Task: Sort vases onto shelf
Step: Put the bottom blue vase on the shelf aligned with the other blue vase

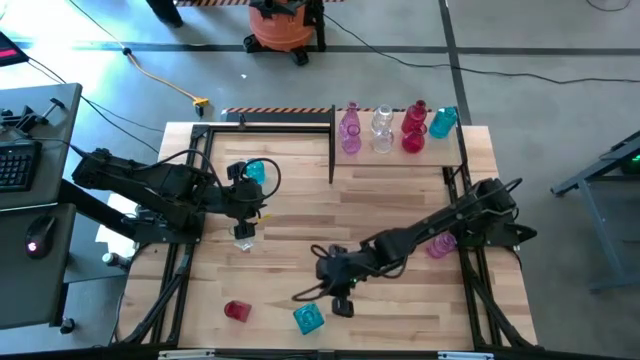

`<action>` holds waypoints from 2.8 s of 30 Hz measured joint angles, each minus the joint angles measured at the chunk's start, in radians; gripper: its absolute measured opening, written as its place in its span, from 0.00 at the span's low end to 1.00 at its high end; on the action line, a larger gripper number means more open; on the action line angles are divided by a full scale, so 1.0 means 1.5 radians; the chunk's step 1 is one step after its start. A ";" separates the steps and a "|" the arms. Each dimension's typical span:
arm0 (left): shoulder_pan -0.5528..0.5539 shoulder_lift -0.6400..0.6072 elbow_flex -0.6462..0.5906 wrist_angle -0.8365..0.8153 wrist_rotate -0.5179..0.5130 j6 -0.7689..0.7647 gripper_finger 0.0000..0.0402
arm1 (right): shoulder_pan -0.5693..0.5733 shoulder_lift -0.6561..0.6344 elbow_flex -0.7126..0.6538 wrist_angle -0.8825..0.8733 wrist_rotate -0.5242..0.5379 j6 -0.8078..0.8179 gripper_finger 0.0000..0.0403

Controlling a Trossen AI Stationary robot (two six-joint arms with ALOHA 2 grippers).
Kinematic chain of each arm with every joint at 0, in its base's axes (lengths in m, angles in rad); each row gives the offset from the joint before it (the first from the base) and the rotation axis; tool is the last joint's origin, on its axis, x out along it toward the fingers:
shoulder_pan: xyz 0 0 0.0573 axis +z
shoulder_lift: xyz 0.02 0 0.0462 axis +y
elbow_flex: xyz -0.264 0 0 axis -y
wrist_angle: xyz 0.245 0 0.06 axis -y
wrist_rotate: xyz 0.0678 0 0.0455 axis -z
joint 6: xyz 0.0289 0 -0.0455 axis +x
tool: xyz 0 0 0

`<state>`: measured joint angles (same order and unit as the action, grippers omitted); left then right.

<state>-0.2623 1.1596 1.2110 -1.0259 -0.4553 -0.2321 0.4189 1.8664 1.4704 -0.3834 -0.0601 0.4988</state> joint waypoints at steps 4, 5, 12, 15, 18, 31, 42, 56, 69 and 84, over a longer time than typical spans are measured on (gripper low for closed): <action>0.000 0.000 0.000 0.000 0.000 0.000 0.22 | 0.012 0.000 0.000 0.025 0.004 -0.003 0.13; 0.000 0.000 0.000 0.000 0.000 0.000 0.22 | 0.014 0.000 0.000 0.028 0.004 -0.007 0.13; 0.000 0.000 0.000 0.000 0.000 0.000 0.22 | 0.015 0.000 0.000 0.058 0.007 -0.019 0.13; 0.000 0.000 0.000 0.000 0.000 0.000 0.22 | 0.015 0.001 0.000 0.062 0.017 -0.018 0.13; 0.000 0.000 0.000 0.000 0.000 0.000 0.22 | 0.015 0.015 0.000 0.077 0.005 -0.002 0.13; 0.000 0.000 0.000 0.000 0.000 0.000 0.22 | 0.021 0.038 0.000 0.126 -0.036 0.011 0.14; 0.000 0.000 0.000 0.000 0.000 0.000 0.22 | 0.017 0.045 0.000 0.107 -0.011 -0.017 0.23; 0.000 0.000 0.000 0.000 0.000 0.000 0.22 | 0.023 0.072 0.001 0.159 -0.017 0.017 0.36; 0.000 0.000 0.000 0.000 0.000 0.000 0.22 | 0.036 0.092 0.001 0.174 -0.012 0.046 0.36; 0.000 0.000 0.000 0.000 0.000 0.000 0.22 | 0.012 0.098 0.002 0.154 0.000 0.104 0.36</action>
<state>-0.2623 1.1595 1.2107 -1.0258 -0.4553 -0.2321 0.4366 2.0136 1.4727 -0.1526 -0.0605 0.6552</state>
